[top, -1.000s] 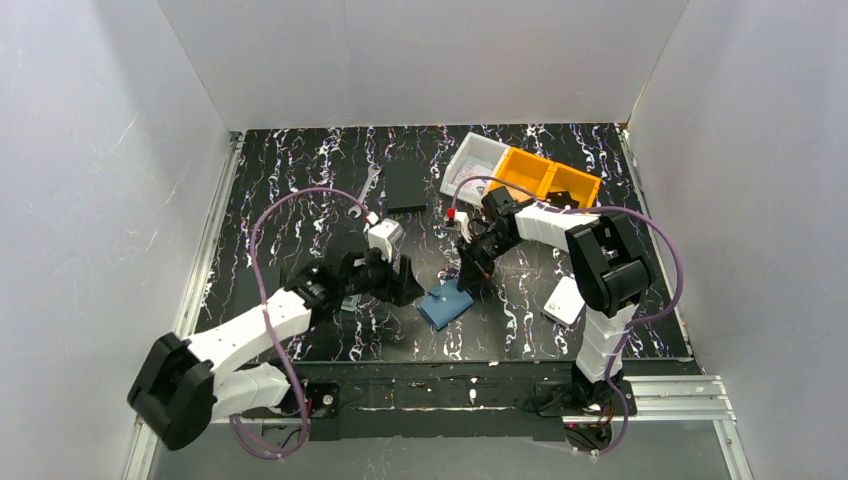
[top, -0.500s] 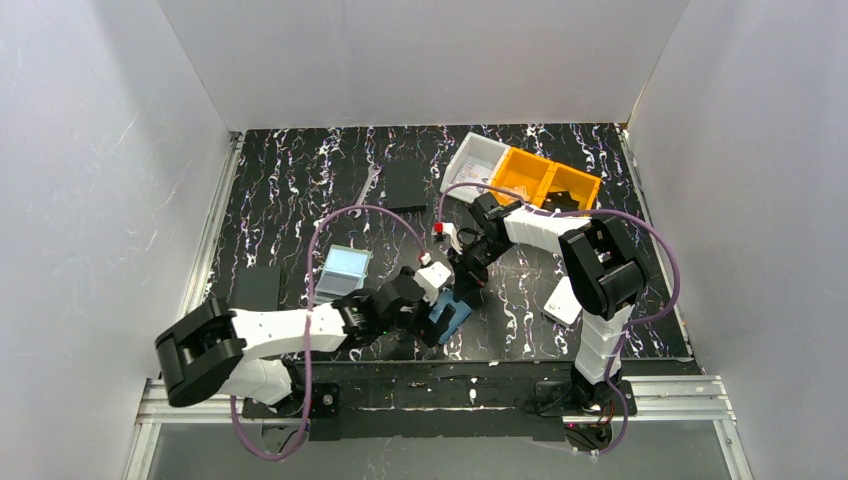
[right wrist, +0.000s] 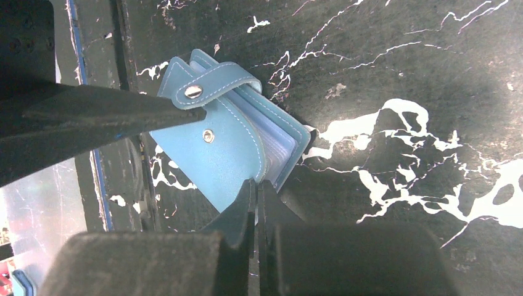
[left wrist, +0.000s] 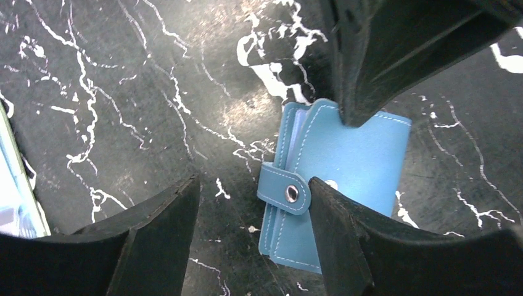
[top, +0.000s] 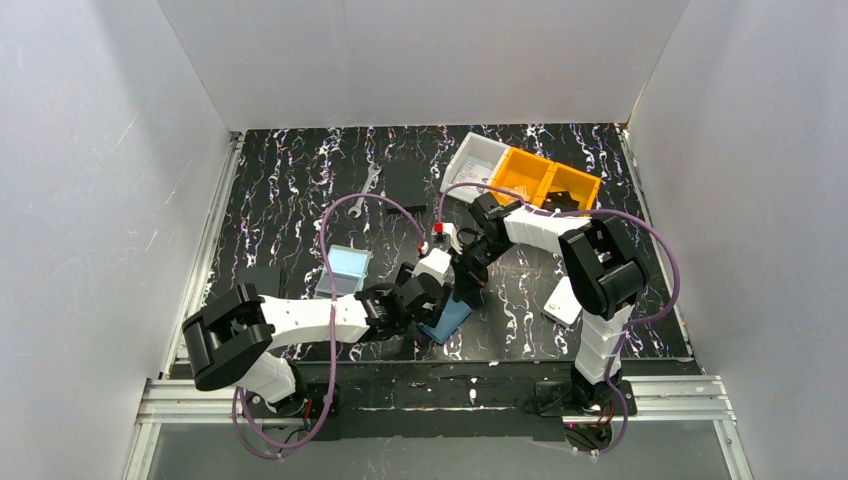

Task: Take the credit cards out of the card holder
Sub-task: Open the card holder at the center of the board.

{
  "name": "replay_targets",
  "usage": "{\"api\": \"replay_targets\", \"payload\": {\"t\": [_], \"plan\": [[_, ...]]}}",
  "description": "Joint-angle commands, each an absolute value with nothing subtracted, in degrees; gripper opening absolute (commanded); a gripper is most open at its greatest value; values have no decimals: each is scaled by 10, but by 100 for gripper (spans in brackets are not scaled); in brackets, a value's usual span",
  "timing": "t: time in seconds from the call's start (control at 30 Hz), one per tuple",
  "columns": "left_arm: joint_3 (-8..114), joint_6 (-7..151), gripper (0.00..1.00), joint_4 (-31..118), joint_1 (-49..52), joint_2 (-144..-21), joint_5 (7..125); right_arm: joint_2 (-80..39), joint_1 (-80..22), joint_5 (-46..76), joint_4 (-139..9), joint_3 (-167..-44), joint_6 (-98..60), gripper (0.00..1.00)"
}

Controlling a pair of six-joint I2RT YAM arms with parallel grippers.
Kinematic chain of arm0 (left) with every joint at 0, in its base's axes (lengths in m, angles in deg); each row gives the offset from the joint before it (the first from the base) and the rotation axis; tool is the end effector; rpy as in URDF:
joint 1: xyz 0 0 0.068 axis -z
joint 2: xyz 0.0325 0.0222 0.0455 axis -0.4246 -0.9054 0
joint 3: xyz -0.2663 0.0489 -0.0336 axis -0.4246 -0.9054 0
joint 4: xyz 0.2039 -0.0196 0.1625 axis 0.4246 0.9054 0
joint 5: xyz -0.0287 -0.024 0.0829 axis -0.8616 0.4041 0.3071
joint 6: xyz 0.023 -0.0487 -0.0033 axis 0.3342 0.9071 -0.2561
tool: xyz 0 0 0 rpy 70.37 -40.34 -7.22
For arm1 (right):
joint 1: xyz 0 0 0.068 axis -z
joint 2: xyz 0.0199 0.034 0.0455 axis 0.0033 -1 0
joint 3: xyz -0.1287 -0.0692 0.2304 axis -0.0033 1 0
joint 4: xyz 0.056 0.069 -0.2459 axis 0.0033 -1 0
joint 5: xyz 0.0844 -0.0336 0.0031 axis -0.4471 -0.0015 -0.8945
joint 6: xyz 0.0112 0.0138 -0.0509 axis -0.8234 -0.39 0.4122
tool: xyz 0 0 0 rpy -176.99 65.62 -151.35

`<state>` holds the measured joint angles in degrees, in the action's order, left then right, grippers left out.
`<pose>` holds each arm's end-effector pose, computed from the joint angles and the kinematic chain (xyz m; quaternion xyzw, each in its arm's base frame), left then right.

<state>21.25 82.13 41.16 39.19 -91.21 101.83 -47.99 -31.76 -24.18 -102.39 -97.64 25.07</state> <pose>0.1417 -0.2567 0.1839 0.2245 0.8538 -0.1282 0.4520 0.2806 0.2057 0.1505 -0.5500 0.7299 0.3922 0.1043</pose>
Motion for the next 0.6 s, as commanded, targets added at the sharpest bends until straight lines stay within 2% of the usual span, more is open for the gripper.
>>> {"api": "replay_targets", "payload": {"t": [0.0,0.07,0.1,0.13,0.2,0.43,0.57], "plan": [[214,844,59,445,395,-891,1046,-482,-317,-217,-1039,-988,258,1],[208,847,51,447,393,-887,1043,-481,-317,-216,-1039,-988,258,1],[206,847,44,446,390,-884,1036,-480,-317,-216,-1039,-987,258,1],[202,847,31,443,387,-877,1025,-479,-317,-216,-1039,-987,258,1],[186,851,0,426,375,-857,996,-477,-317,-214,-1040,-986,260,1],[97,942,0,313,277,-777,809,-451,-317,-253,-1062,-977,338,1],[63,972,0,288,259,-732,771,-405,-317,-300,-1096,-960,468,1]]}}
